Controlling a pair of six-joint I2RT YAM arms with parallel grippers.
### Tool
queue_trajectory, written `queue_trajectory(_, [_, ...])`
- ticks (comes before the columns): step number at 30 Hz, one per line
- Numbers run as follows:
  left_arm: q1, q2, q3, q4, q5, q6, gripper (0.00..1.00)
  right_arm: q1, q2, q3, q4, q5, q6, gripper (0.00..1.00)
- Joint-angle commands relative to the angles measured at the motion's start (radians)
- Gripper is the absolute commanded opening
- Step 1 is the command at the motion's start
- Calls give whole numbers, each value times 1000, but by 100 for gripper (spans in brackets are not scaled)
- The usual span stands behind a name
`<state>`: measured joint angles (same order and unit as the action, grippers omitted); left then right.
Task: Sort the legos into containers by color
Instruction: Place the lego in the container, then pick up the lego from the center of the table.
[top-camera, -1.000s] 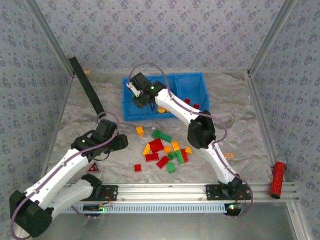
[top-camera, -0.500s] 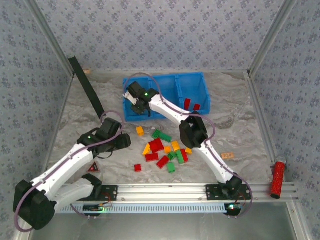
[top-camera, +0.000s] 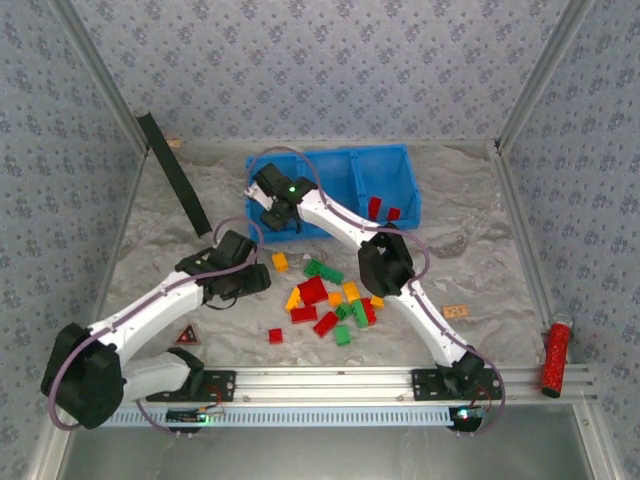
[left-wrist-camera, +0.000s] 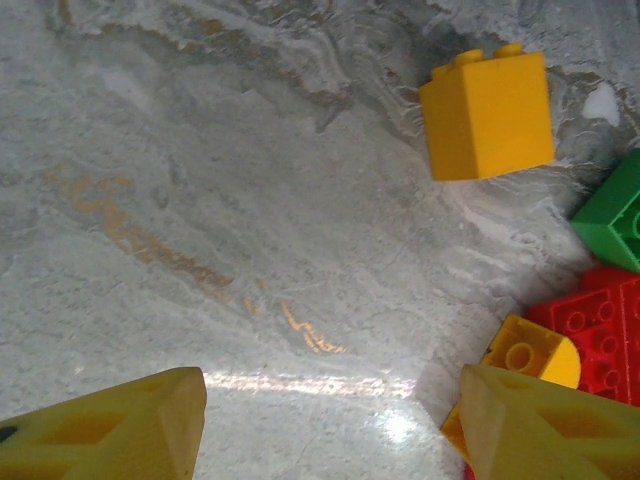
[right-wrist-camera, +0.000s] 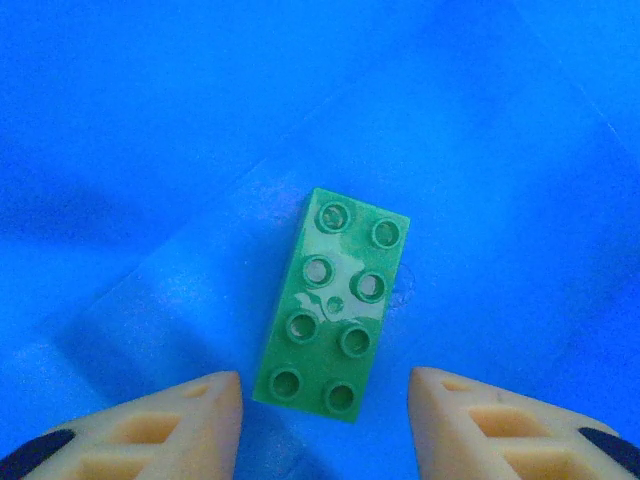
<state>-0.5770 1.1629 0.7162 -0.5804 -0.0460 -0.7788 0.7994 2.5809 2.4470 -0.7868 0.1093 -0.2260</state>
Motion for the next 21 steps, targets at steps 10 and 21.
queue_trajectory(10, [-45,119,96,126,-66,-58,67,7,-226,-4,-30,-13,-8,45])
queue_trajectory(21, [-58,354,267,142,-95,-15,67,-43,-589,-374,4,98,46,49])
